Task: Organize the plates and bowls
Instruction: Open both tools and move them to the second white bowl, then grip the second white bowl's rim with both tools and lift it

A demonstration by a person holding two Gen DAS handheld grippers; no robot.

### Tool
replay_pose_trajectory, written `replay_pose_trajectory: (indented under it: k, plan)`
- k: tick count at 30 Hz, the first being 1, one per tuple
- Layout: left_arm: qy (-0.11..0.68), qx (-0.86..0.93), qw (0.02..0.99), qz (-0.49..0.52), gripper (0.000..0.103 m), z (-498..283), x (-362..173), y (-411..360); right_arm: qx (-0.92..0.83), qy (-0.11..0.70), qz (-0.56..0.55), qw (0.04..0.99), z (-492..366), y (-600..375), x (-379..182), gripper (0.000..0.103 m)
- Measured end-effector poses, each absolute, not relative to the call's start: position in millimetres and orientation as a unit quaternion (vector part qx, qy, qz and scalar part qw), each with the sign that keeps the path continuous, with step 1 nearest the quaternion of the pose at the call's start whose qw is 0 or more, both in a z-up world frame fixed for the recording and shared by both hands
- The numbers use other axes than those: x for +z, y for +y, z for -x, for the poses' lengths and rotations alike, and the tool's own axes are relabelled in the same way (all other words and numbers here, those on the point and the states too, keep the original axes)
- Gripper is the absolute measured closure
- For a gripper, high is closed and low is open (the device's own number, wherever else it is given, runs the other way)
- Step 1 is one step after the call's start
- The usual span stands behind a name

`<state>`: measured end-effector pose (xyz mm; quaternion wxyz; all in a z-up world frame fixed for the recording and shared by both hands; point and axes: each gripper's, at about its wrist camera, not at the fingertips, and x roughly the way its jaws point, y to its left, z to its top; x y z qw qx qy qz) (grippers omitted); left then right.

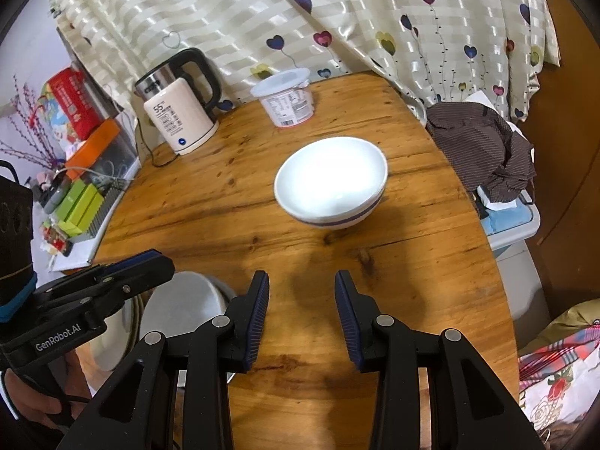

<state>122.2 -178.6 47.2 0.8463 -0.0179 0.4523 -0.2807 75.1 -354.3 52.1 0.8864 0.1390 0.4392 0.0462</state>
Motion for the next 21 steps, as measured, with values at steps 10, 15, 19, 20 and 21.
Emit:
replay_pose_trajectory:
  k: [10, 15, 19, 20, 21]
  plan:
    - [0.46, -0.294, 0.838, 0.012, 0.075, -151.9, 47.9, -197.1, 0.029, 0.437, -0.145, 0.887, -94.9, -372.9, 50.8, 0.067]
    - [0.467, -0.3, 0.832, 0.009, 0.075, -168.7, 46.3, -210.6, 0.022, 0.435, -0.148, 0.888, -106.0, -380.8, 49.9, 0.067]
    - [0.476, -0.303, 0.826, 0.011, 0.075, -184.9, 43.7, -221.0, 0.014, 0.435, -0.151, 0.887, -118.3, -390.3, 48.9, 0.067]
    - [0.478, -0.302, 0.825, 0.011, 0.075, -189.4, 42.7, -223.1, 0.011, 0.436, -0.151, 0.887, -121.1, -392.4, 48.3, 0.067]
    - [0.48, -0.301, 0.824, 0.011, 0.075, -194.1, 41.3, -225.4, 0.01, 0.436, -0.151, 0.887, -123.3, -393.5, 48.1, 0.067]
